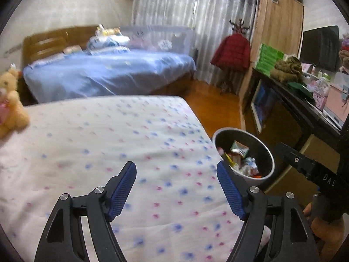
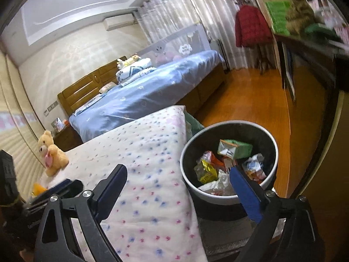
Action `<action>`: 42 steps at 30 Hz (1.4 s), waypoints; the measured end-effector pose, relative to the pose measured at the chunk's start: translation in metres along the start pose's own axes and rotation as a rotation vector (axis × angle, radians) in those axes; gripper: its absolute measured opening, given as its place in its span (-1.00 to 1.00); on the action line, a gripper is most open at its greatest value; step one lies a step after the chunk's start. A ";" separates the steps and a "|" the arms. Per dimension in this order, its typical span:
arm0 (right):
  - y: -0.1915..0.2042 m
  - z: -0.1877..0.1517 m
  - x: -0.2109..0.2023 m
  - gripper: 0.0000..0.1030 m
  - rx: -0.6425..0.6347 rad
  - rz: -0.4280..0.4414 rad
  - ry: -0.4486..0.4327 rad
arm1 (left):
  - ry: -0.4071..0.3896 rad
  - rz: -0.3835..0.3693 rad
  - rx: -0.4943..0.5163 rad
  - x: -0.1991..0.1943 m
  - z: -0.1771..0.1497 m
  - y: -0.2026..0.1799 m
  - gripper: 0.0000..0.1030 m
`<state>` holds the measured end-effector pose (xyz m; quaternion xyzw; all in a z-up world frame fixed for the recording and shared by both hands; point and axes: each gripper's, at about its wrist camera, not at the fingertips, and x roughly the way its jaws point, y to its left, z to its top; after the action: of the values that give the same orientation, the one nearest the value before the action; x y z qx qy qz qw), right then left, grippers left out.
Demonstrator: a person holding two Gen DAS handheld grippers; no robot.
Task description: Collect trash
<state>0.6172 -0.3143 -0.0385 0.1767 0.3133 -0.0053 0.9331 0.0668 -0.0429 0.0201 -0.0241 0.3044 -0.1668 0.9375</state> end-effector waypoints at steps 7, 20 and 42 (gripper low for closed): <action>0.041 0.007 -0.023 0.96 -0.160 -0.048 -0.140 | -0.187 0.089 0.031 -0.058 -0.005 -0.002 0.79; 0.057 0.004 -0.019 1.00 -0.235 -0.111 -0.256 | -0.266 0.237 0.020 -0.072 -0.033 -0.004 0.99; 0.061 0.004 -0.018 1.00 -0.244 -0.093 -0.246 | -0.268 0.259 -0.001 -0.057 -0.017 -0.003 0.99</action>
<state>0.6120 -0.2602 -0.0050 0.0454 0.2028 -0.0320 0.9776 0.0127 -0.0256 0.0390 -0.0070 0.1774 -0.0401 0.9833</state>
